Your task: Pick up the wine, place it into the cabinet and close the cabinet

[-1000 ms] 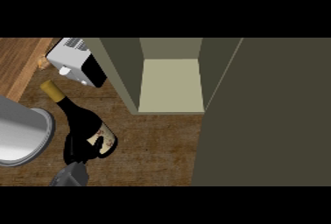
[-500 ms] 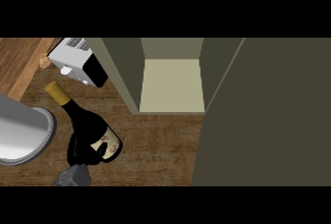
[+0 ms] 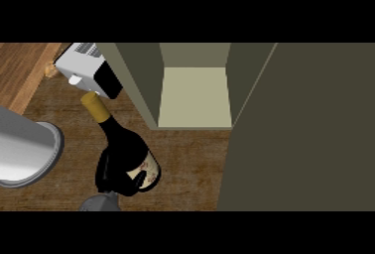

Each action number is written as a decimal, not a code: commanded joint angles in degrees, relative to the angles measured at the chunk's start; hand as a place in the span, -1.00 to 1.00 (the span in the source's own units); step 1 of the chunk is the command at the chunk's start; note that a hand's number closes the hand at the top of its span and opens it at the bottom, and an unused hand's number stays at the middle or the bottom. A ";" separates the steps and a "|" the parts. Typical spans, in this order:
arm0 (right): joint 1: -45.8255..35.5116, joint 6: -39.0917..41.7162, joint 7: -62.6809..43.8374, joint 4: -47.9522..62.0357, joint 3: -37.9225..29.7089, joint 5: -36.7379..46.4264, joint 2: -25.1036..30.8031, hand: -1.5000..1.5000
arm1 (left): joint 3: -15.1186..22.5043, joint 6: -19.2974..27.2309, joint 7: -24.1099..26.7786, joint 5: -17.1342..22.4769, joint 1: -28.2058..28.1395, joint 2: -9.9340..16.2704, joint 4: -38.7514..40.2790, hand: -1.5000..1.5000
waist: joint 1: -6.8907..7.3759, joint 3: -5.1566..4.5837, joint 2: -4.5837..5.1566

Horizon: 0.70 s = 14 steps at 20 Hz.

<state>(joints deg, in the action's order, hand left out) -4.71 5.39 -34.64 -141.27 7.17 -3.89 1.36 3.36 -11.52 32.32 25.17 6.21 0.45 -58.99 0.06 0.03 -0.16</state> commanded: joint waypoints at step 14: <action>2.17 -0.29 3.30 0.10 2.57 0.48 -1.29 -1.00 | 19.28 23.76 -4.83 14.07 2.18 -0.45 -8.86 1.00 | -0.32 -0.04 0.17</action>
<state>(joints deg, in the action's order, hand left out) -4.47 5.71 -33.85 -140.81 7.15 -4.22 1.17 20.99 9.83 25.84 35.77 5.41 0.03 -71.59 -0.18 0.00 -0.04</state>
